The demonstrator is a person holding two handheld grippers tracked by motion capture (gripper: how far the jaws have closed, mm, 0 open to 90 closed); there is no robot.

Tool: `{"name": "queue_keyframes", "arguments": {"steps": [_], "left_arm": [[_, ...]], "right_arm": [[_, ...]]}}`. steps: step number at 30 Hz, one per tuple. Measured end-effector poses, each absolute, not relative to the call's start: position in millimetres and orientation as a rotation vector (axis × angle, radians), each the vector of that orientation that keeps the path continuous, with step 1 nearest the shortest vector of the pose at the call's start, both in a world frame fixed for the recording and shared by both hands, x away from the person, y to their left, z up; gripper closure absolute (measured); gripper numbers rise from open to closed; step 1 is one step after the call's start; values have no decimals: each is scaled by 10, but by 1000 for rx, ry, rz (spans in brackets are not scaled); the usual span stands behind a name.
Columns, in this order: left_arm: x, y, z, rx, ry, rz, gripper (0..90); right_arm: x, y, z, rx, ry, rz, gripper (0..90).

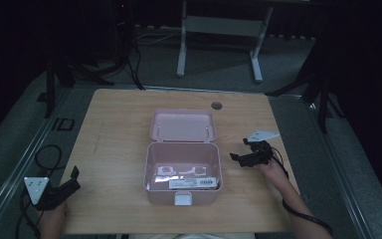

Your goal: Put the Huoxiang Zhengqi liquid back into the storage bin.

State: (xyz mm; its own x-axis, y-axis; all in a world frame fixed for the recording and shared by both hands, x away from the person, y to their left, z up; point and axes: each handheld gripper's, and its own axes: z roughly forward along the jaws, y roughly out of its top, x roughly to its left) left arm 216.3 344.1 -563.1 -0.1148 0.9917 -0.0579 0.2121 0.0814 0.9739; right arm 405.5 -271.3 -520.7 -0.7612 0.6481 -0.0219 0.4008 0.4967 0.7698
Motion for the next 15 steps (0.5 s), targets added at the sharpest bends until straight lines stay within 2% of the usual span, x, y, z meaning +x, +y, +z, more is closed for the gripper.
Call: {"name": "queue_keyframes", "arguments": {"steps": [15], "left_arm": [[2163, 3439, -5630, 1262, 1483, 1126, 21]], "right_arm": [[3838, -3122, -5345, 1023, 2246, 1193, 116]]}}
